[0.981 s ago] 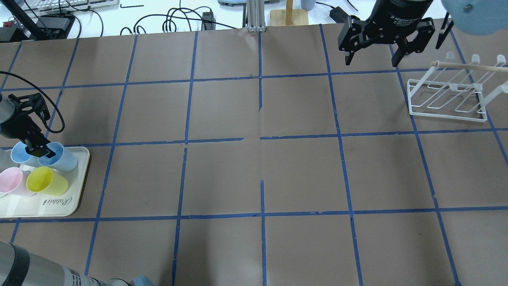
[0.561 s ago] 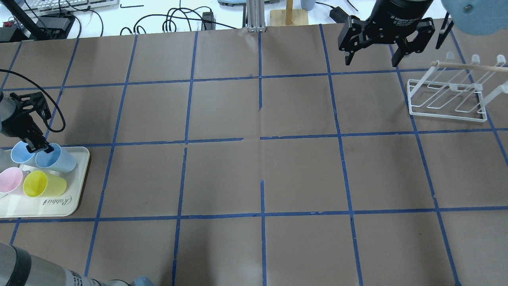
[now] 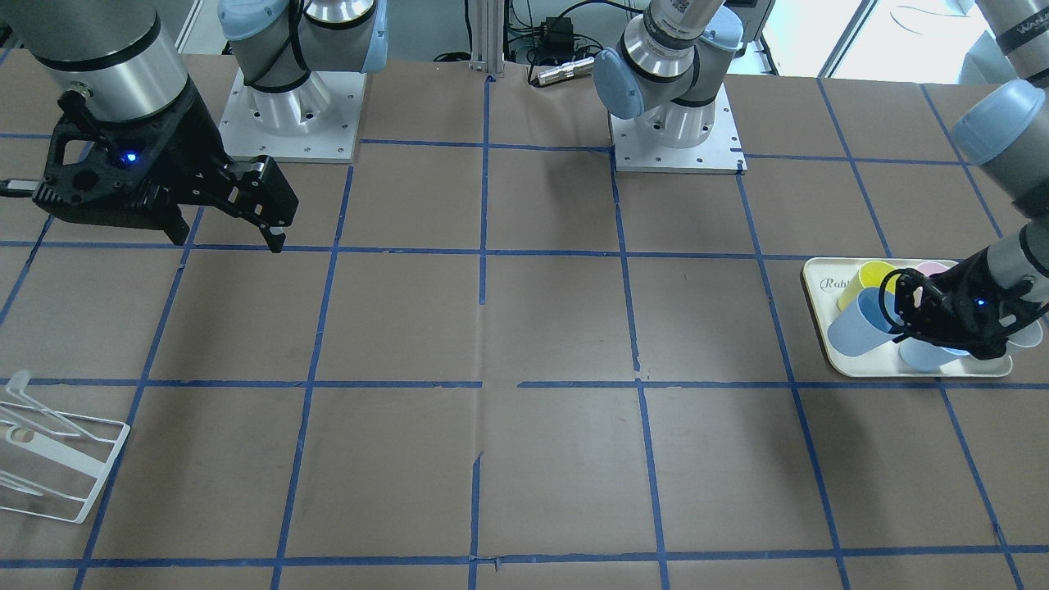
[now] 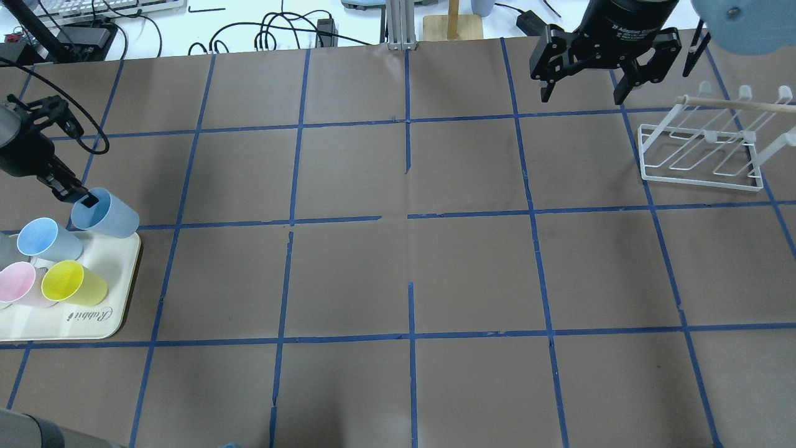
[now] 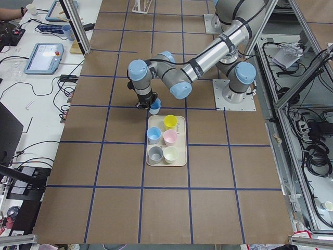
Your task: Transfer IKEA cup to right arm and place on rack
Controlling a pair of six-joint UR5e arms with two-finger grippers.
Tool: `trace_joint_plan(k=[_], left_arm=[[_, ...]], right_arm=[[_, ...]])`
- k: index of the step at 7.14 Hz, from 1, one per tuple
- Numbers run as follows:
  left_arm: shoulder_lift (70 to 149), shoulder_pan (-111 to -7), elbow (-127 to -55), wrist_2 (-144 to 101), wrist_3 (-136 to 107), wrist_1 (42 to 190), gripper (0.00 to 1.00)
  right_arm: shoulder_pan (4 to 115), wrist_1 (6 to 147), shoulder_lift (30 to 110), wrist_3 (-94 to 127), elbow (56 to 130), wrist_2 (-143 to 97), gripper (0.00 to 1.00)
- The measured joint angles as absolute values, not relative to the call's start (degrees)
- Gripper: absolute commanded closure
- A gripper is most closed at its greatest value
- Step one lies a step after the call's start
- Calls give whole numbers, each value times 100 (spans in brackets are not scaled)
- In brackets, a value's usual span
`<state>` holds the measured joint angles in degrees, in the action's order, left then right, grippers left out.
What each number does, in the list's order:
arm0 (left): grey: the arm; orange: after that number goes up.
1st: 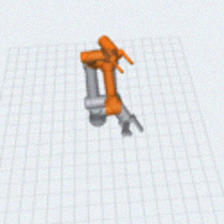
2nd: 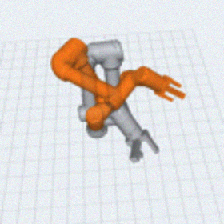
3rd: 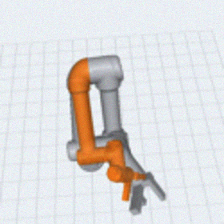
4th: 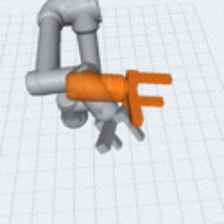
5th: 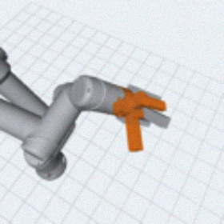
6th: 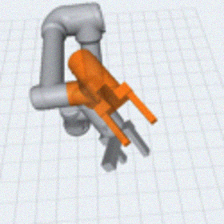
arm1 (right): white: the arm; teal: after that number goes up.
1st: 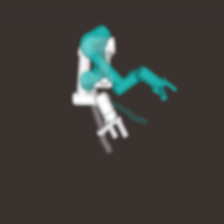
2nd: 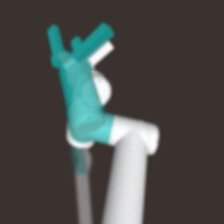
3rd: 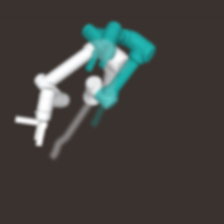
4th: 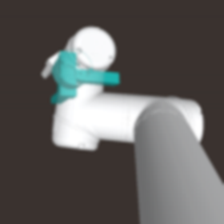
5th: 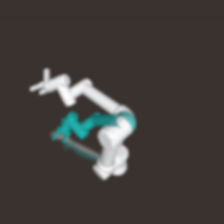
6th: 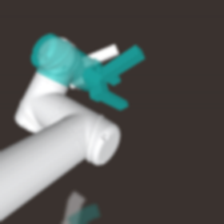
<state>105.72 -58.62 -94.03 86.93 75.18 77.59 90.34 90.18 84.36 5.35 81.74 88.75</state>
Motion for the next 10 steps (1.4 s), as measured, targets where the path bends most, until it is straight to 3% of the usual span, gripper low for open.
trace_joint_plan(k=[5, 10], left_arm=[[10364, -7159, -9006, 6066, 4126, 8866, 100], [10331, -8201, -9302, 3099, 1762, 9096, 100]], right_arm=[[8288, 8652, 8482, 72, 8146, 8494, 0], [6579, 6875, 8584, -1444, 8141, 5585, 0]])
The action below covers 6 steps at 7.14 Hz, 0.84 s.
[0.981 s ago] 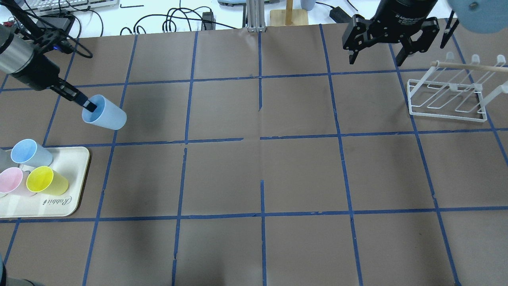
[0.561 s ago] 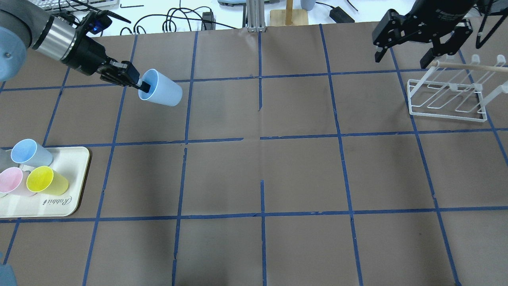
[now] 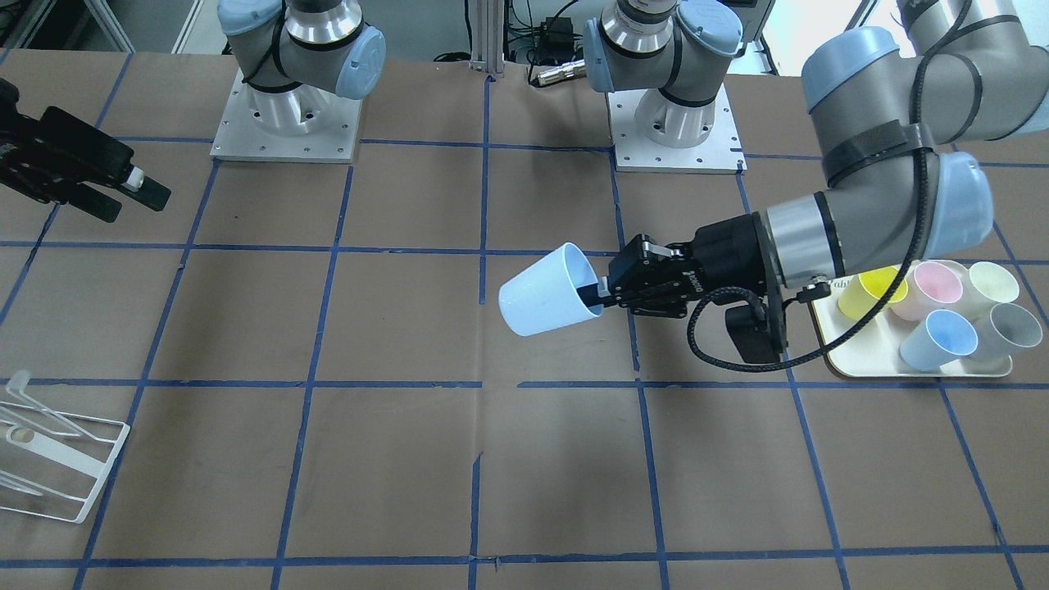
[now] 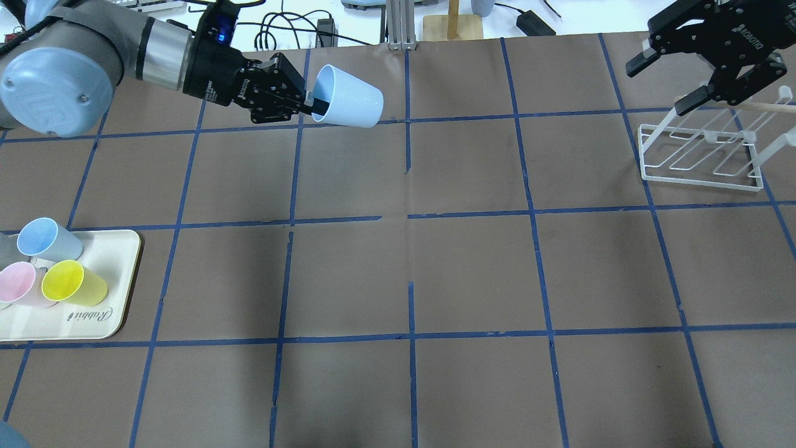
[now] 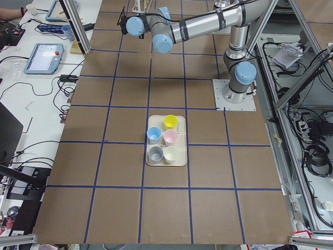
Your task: Transfer IKEA cup to right arm and place on rack
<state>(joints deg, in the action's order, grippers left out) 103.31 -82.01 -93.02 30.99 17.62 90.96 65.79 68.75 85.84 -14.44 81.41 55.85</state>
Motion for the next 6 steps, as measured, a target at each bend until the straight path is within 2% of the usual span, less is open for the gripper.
trace_joint_plan(k=[3, 6], left_arm=[[10392, -8767, -9700, 1497, 1137, 9115, 100], [10476, -9120, -10065, 254, 1072, 9058, 100]], right_arm=[[6292, 5801, 8586, -2027, 8295, 4044, 0], [6292, 5261, 8717, -2311, 8851, 3013, 0]])
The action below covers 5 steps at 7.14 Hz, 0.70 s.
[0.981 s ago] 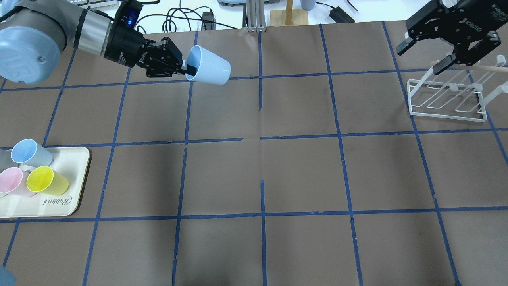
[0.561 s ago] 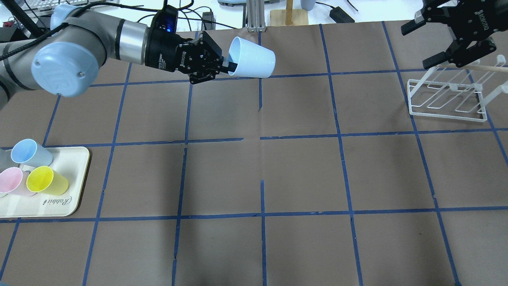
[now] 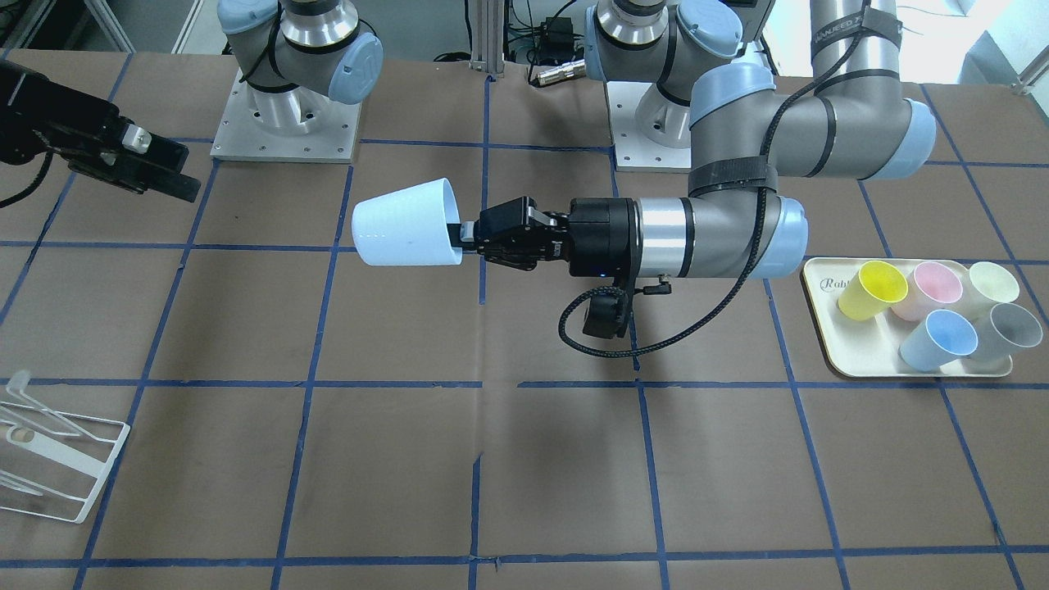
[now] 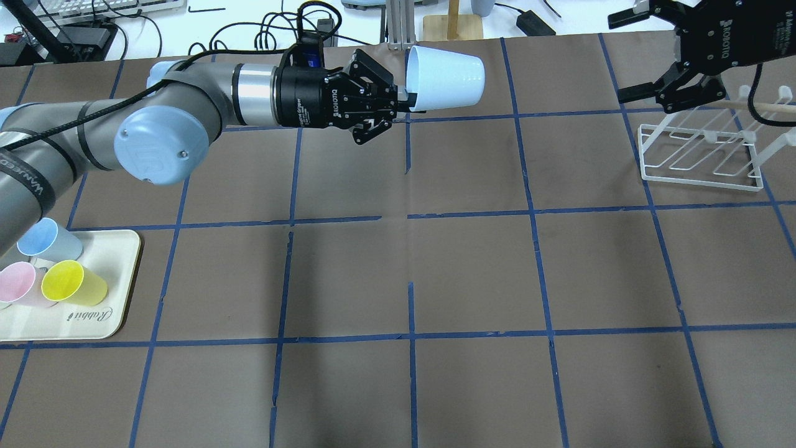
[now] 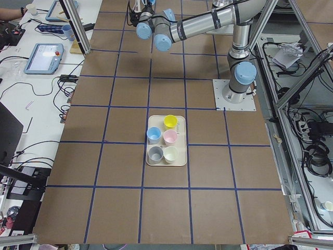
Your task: Transfer IKEA cup to right arm and place on rack
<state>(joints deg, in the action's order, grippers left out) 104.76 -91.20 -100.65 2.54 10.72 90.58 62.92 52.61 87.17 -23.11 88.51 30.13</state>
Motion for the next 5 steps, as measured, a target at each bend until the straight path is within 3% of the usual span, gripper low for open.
trace_joint_plan(k=[2, 5], left_arm=[[10488, -9360, -10164, -189, 1092, 9041, 100], [10497, -9588, -10226, -267, 1138, 9022, 100]], right_arm=[[6328, 5165, 8860, -2368, 9378, 2657, 0], [6518, 5107, 8922, -2392, 9590, 2287, 0]])
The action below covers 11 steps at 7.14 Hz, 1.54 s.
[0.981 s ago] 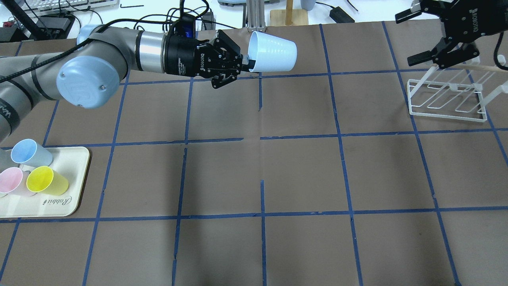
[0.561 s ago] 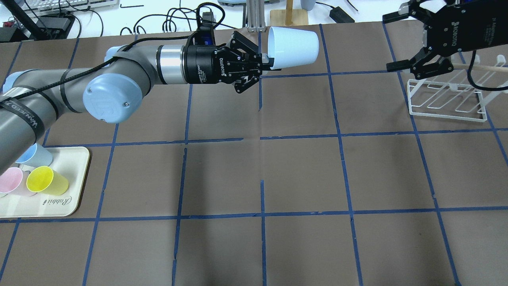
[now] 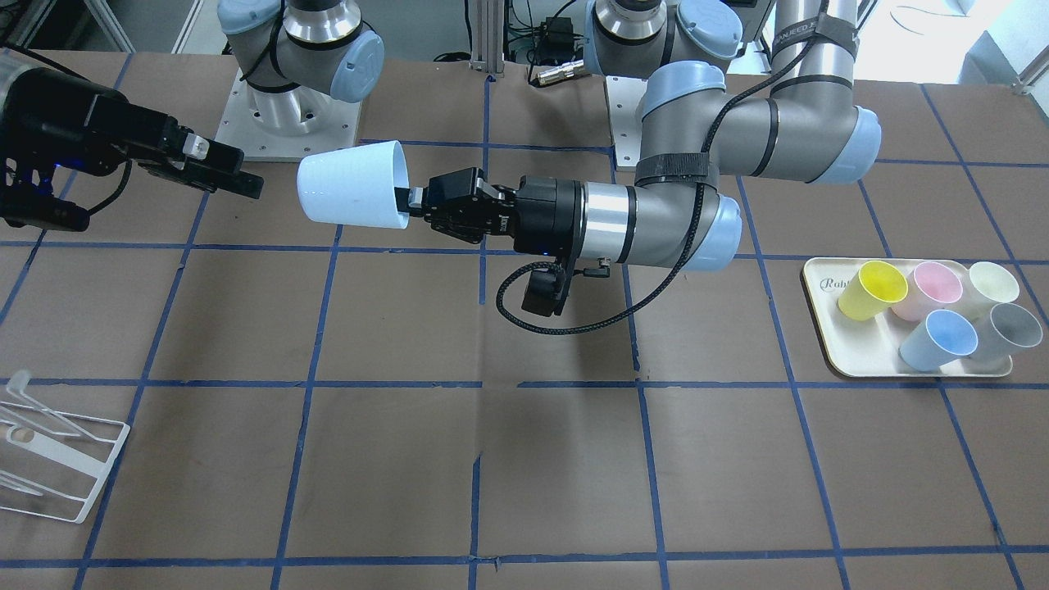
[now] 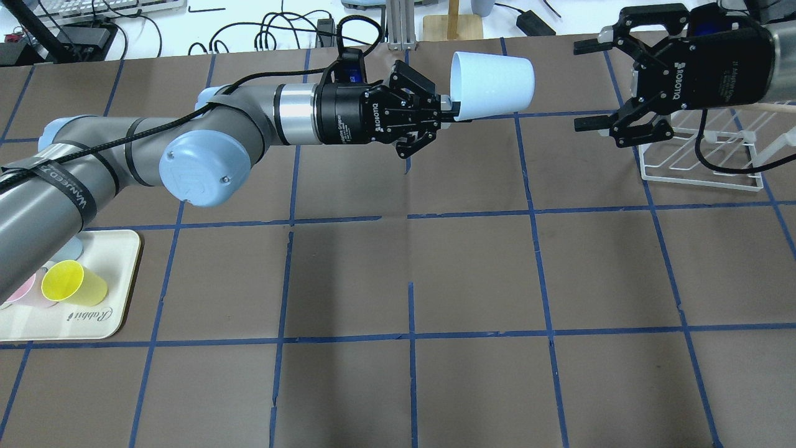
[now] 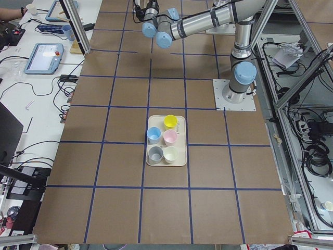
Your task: Transfer IKEA cup to right arm and place on rack
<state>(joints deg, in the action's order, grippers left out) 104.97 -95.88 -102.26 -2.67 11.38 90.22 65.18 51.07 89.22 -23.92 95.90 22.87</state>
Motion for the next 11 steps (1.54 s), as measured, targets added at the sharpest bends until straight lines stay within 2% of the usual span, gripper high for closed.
trace_joint_plan(k=[11], left_arm=[[10545, -9647, -10217, -336, 1145, 9001, 100]], right_arm=[[6932, 5175, 8764, -2391, 9610, 1978, 0]])
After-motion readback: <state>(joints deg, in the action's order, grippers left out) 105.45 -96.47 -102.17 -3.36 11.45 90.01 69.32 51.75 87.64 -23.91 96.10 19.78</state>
